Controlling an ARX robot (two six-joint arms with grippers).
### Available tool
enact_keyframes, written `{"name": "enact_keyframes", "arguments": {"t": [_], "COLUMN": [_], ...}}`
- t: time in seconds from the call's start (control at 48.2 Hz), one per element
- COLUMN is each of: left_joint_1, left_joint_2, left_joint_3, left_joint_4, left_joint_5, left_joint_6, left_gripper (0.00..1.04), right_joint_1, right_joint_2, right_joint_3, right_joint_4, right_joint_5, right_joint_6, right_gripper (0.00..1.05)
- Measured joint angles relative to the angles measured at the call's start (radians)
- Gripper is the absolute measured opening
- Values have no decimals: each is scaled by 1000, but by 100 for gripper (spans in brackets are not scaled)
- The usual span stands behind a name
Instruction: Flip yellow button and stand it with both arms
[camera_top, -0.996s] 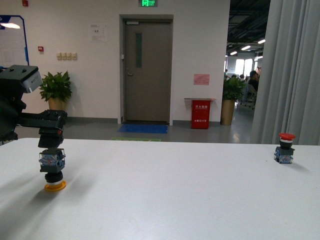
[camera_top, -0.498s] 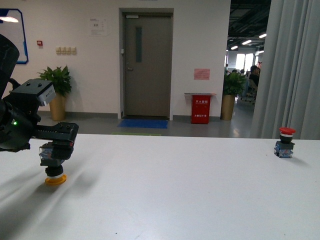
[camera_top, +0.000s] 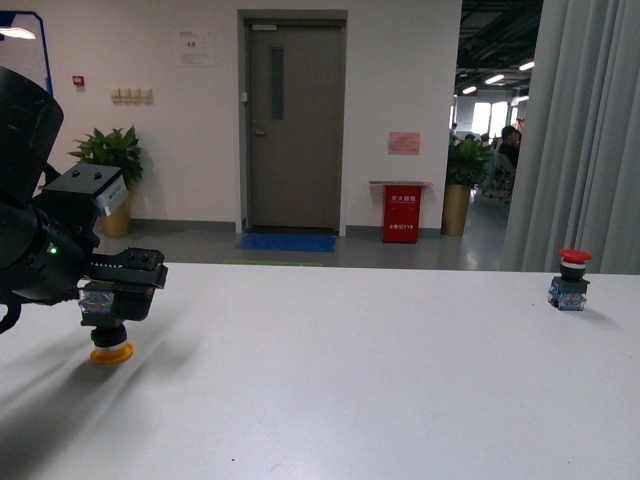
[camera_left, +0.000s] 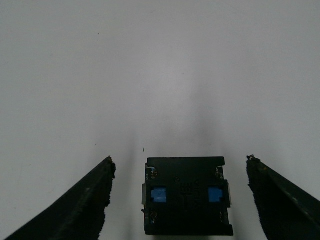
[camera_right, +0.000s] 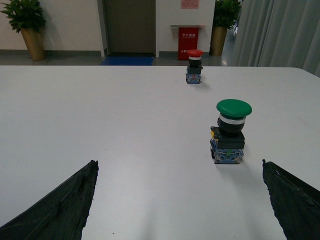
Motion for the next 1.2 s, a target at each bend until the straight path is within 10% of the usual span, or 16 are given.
{"name": "enact_keyframes", "arguments": {"t": [0.353, 1.204], "left_joint_1": [-2, -66], "left_joint_2": [10, -112], "left_joint_3": [-2, -283], "left_joint_4": [28, 608], "left_joint_5": [-12, 270], "left_joint_6": [0, -549], "left_gripper": [38, 37], "right_joint_1": [0, 0], "right_joint_2": [0, 0], "right_joint_3": [0, 0], "right_joint_4": [0, 0], "right_joint_5": [0, 0], "right_joint_6": [0, 0], "right_gripper": [97, 97]}}
